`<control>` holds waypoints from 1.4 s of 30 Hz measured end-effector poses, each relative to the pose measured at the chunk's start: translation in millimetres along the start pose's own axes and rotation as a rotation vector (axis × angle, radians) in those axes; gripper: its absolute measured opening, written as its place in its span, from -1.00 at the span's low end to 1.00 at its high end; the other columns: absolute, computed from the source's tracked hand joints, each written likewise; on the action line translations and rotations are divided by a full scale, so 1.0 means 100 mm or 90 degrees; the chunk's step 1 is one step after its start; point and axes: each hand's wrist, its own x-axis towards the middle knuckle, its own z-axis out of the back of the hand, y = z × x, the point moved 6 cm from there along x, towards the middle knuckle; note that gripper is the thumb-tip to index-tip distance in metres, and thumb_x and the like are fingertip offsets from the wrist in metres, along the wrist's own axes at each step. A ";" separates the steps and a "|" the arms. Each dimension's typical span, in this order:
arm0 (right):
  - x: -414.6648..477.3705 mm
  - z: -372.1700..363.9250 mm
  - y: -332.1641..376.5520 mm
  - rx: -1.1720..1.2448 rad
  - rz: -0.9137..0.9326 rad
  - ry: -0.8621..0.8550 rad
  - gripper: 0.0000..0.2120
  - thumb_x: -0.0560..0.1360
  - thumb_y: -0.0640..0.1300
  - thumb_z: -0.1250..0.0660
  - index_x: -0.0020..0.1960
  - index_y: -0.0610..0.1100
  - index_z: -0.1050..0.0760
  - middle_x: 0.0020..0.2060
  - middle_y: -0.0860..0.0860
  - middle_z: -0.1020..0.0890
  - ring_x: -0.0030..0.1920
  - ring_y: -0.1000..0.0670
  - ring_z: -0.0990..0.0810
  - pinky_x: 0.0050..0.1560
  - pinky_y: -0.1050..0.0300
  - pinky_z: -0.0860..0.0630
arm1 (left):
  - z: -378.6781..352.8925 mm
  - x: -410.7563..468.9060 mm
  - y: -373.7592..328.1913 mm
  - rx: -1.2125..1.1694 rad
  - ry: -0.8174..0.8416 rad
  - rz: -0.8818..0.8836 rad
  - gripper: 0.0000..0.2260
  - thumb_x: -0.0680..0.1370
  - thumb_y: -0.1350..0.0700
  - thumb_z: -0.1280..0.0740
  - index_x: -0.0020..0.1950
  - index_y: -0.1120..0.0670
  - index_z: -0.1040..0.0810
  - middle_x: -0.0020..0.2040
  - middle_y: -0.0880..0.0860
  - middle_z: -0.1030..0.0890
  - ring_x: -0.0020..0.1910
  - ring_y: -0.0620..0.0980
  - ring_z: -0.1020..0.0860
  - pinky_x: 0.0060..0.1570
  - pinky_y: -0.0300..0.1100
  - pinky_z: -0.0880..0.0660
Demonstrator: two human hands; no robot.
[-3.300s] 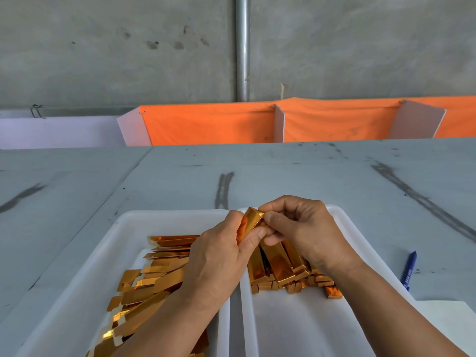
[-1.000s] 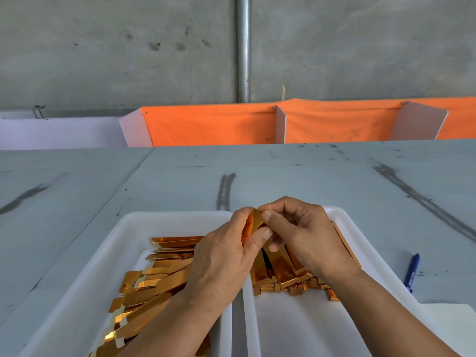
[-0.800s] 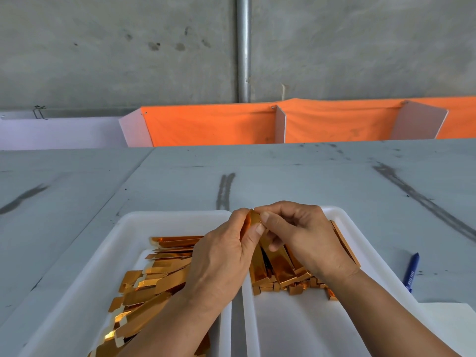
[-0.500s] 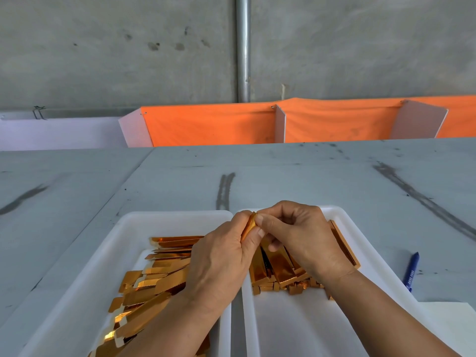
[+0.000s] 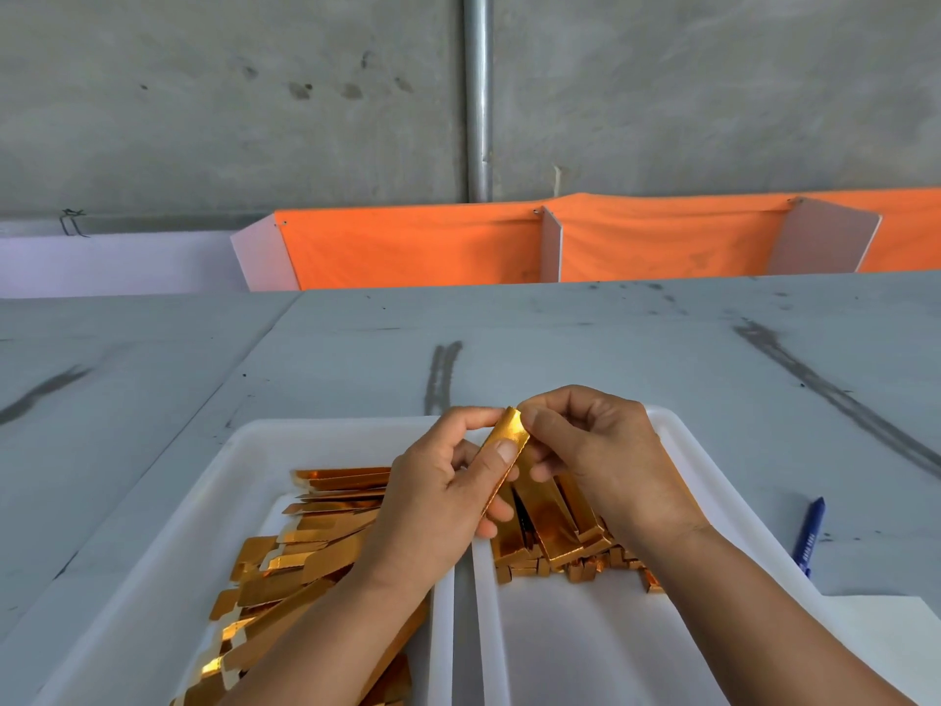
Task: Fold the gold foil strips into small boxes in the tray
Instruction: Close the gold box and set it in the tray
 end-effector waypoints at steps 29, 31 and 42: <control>0.12 0.27 -0.02 -0.251 0.059 -0.086 -0.84 0.59 -0.02 -0.24 0.03 0.21 -0.55 -0.13 0.18 -0.63 -0.25 0.06 -0.65 -0.24 0.14 -0.65 | 0.16 0.09 0.23 -0.012 -0.079 0.116 -0.88 0.58 0.10 -0.32 0.01 -0.13 -0.49 -0.08 -0.02 -0.61 -0.14 -0.04 -0.65 -0.15 -0.09 -0.65; 0.11 0.27 0.00 -0.334 0.063 -0.056 -0.88 0.58 0.00 -0.25 -0.01 0.21 -0.52 -0.16 0.18 -0.61 -0.27 0.12 -0.61 -0.37 0.34 -0.53 | 0.19 0.09 0.26 0.064 -0.109 0.108 -0.92 0.57 0.07 -0.32 -0.03 -0.12 -0.47 -0.11 -0.08 -0.58 -0.14 -0.12 -0.61 -0.19 -0.23 -0.63; 0.02 -0.05 -0.22 -0.587 -0.024 0.171 -0.69 0.48 0.03 -0.34 0.12 0.18 -0.27 -0.06 0.20 -0.35 -0.09 0.13 -0.40 -0.27 0.32 -0.28 | 0.17 0.06 0.19 0.187 -0.145 0.077 -0.90 0.60 0.04 -0.27 -0.11 -0.09 -0.41 -0.20 -0.12 -0.53 -0.24 -0.17 -0.54 -0.40 -0.53 -0.40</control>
